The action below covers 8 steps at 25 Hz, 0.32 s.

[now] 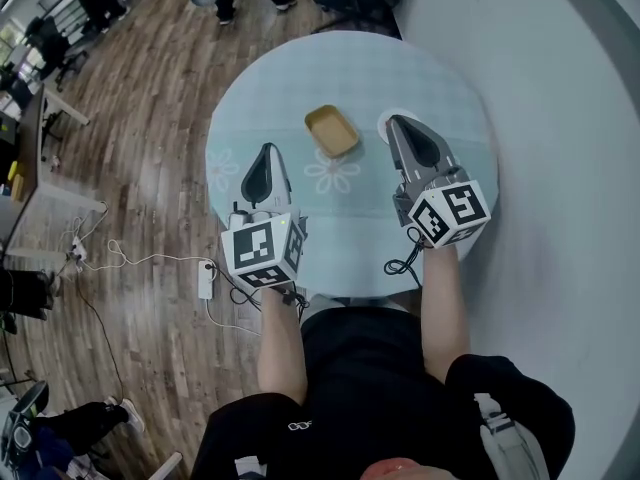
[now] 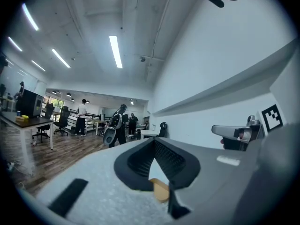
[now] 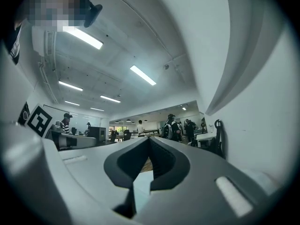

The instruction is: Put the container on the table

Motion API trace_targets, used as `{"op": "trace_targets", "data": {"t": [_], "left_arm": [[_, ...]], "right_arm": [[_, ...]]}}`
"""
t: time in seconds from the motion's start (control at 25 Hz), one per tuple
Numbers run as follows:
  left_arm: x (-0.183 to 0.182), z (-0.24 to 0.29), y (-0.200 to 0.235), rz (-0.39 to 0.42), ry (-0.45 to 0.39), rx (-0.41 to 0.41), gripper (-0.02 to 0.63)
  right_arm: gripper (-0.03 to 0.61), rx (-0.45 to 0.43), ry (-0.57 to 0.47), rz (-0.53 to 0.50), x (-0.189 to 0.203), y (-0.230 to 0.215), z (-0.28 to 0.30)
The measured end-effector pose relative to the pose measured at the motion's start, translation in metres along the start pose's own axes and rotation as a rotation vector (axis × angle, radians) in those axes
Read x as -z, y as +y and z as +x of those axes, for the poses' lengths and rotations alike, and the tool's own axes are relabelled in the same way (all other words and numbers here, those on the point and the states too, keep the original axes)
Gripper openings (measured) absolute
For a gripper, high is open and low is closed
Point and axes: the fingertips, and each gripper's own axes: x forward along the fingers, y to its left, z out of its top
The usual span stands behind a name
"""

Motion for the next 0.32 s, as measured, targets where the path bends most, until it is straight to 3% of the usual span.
{"op": "trace_targets", "data": {"t": [0.32], "left_arm": [[0.006,0.007,0.009,0.005,0.008,-0.032,-0.003]], "right_arm": [[0.011,-0.037,0.014,-0.008,0.007,-0.005,0.018]]}}
